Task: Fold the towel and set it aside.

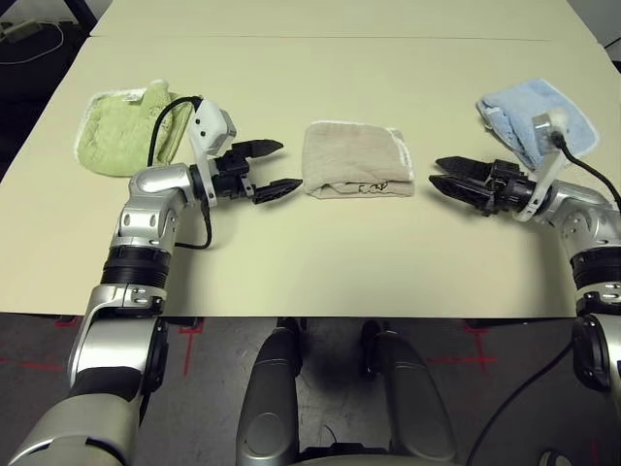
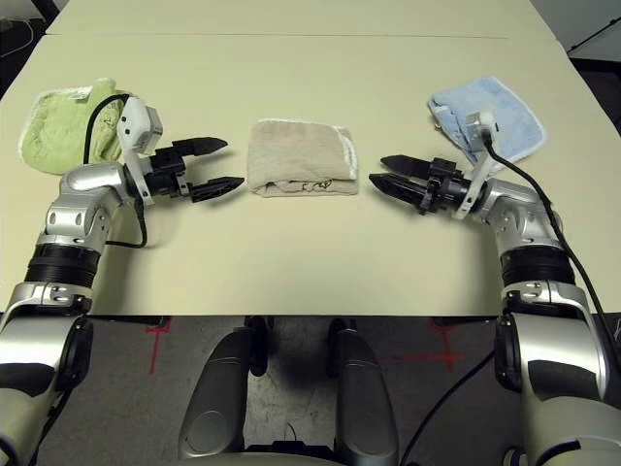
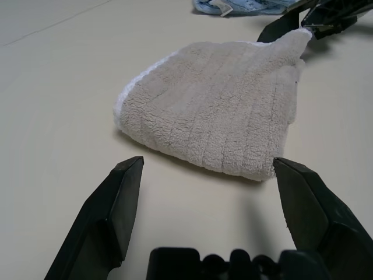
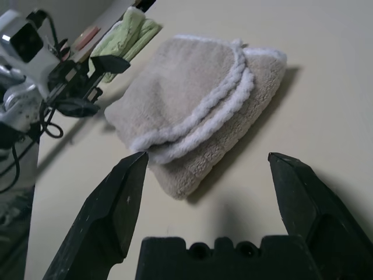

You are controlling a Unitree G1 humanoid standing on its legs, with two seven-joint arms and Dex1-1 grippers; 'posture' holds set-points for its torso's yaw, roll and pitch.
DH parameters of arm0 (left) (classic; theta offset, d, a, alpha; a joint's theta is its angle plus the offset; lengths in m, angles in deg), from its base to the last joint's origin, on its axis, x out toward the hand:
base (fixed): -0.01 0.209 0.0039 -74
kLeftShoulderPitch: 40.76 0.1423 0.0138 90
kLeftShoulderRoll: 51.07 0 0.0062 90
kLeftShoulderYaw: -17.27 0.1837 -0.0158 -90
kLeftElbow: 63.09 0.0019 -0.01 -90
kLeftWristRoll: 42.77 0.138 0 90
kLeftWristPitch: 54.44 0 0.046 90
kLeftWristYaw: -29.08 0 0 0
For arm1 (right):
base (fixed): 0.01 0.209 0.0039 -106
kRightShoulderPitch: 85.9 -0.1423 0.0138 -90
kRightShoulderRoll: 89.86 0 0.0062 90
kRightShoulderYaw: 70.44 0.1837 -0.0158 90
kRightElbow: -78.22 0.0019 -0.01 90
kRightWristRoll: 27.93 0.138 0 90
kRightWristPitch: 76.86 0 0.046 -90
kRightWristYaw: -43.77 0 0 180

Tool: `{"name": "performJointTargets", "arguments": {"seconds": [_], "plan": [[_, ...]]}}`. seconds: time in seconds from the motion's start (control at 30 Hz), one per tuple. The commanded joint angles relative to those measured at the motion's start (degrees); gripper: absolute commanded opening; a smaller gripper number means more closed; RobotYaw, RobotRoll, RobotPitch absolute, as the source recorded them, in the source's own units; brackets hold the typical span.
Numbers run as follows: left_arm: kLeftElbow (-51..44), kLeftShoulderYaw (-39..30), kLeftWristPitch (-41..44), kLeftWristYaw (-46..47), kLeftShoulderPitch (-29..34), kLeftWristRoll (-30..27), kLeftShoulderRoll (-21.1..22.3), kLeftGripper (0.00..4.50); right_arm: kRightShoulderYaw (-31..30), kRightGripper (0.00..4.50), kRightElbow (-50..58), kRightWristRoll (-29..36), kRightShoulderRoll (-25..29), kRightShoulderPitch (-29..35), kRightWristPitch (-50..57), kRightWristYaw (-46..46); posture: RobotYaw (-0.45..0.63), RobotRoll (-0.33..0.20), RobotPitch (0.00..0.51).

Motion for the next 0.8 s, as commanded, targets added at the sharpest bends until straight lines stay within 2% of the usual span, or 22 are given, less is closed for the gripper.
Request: {"name": "performJointTargets", "arguments": {"seconds": [0.03,0.3,0.63,0.73,0.8], "plan": [[-2.07,0.83,-1.4,-1.41,2.03,0.33,1.01,4.5,1.34,4.47,-3.3,0.88,-1.42,-2.34,3.43,2.93,0.1,0.0,0.254],[-5.59,0.76,-0.09,-1.04,3.16,-0.36,1.13,4.5,-0.88,4.47,-9.21,-1.51,-2.56,-6.92,9.04,4.73,0.13,0.0,0.264],[-9.04,0.64,2.38,-0.54,4.28,-1.05,1.22,4.5,1.91,4.47,-8.85,0.53,-3.14,-7.67,16.06,6.0,0.12,0.0,0.267],[-8.75,0.82,2.45,-0.65,3.87,-0.93,1.21,4.5,2.05,3.87,-8.16,0.69,-3.85,-7.92,17.17,6.26,0.12,0.0,0.268],[-8.63,0.9,2.46,-0.75,3.73,-0.89,1.21,4.5,2.13,3.22,-7.78,0.86,-3.88,-7.95,18.05,6.15,0.12,0.0,0.267]]}}
